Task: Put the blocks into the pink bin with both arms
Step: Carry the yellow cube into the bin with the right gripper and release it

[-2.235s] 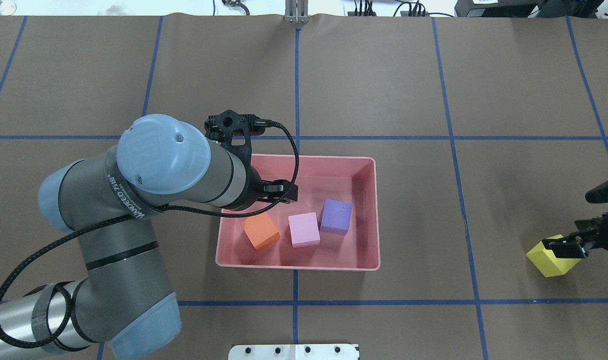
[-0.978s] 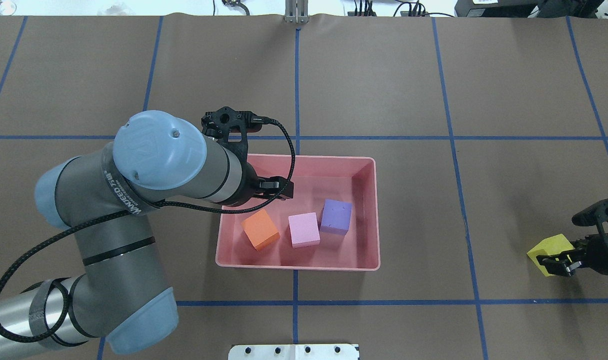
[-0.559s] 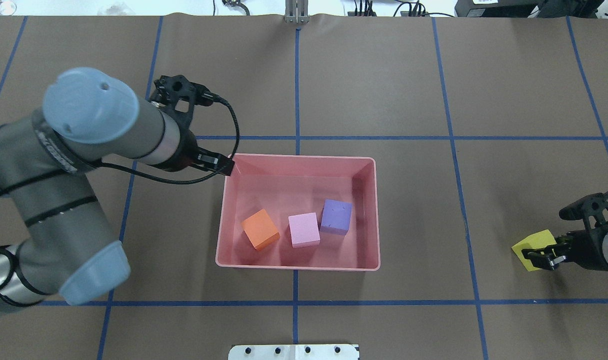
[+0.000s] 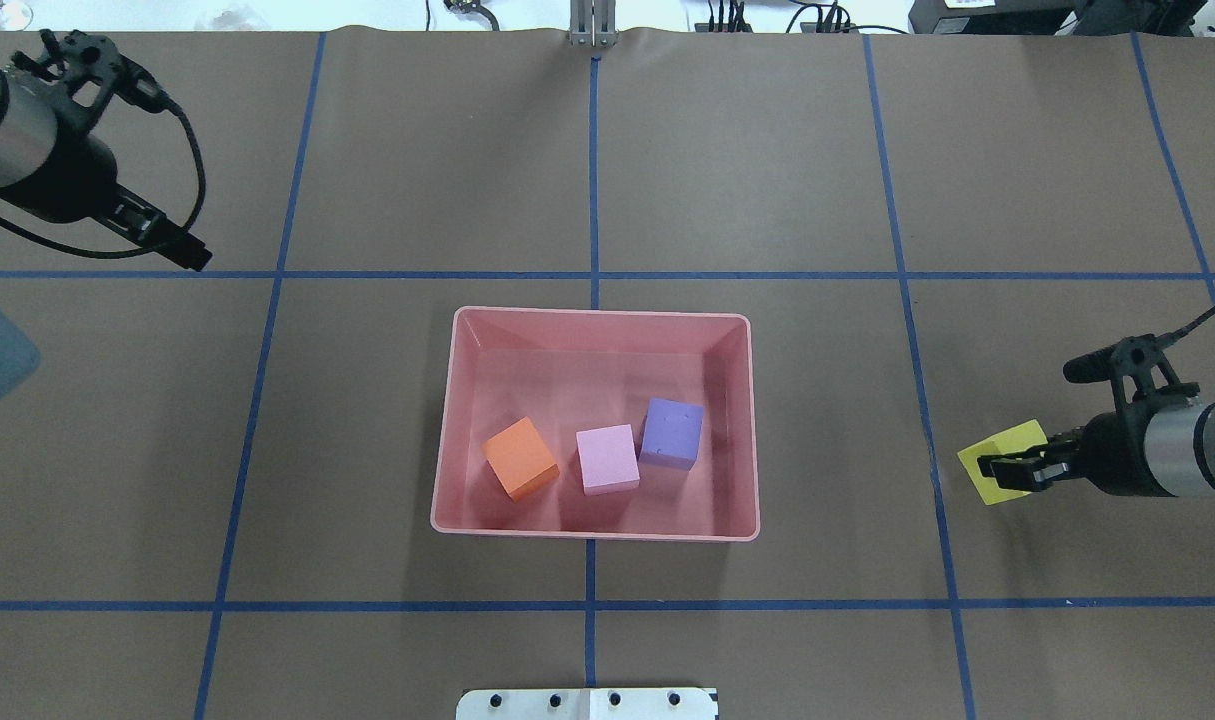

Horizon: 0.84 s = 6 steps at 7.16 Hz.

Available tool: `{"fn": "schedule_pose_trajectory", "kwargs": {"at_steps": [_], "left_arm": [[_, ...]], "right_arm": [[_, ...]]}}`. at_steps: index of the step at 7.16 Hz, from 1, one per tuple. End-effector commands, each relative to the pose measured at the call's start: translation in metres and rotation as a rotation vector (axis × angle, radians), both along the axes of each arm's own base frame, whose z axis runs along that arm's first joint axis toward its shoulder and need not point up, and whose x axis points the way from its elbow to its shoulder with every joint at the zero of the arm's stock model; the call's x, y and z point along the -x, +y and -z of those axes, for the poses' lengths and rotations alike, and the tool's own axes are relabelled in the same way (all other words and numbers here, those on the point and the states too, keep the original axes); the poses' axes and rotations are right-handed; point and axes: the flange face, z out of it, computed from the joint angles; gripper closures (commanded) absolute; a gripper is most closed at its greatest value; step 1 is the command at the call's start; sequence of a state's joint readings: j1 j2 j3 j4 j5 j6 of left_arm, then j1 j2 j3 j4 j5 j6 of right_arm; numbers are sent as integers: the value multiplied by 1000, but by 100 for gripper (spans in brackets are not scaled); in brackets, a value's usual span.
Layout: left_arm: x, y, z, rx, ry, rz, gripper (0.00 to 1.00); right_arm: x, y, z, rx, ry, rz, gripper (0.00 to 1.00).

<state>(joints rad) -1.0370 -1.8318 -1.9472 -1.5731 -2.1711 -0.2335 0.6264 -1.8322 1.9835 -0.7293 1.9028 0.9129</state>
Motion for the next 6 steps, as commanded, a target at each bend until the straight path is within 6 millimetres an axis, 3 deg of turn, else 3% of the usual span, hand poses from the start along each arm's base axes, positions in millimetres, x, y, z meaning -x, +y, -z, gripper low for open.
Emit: {"fn": "schedule_pose_trajectory", "kwargs": {"at_steps": [1,3,4,5,6], "left_arm": [[74,-20,-71,-16,-66,-8,0],[132,-25,-122,49,-85,70,0],[144,-29,-148,97,-100,90,0],[148,-31,-158,117,-104,98,0],[151,-33,-168,135,-107,99,0]], "right_arm": [[30,-37,85,61,-33,-53,96],[68,-67,165,129,-28,-91,95],[87,-80,209,160,5,-99,94],[107,-83,253,208,12,-113,93],[129,-79,283,236,30,-114,91]]}}
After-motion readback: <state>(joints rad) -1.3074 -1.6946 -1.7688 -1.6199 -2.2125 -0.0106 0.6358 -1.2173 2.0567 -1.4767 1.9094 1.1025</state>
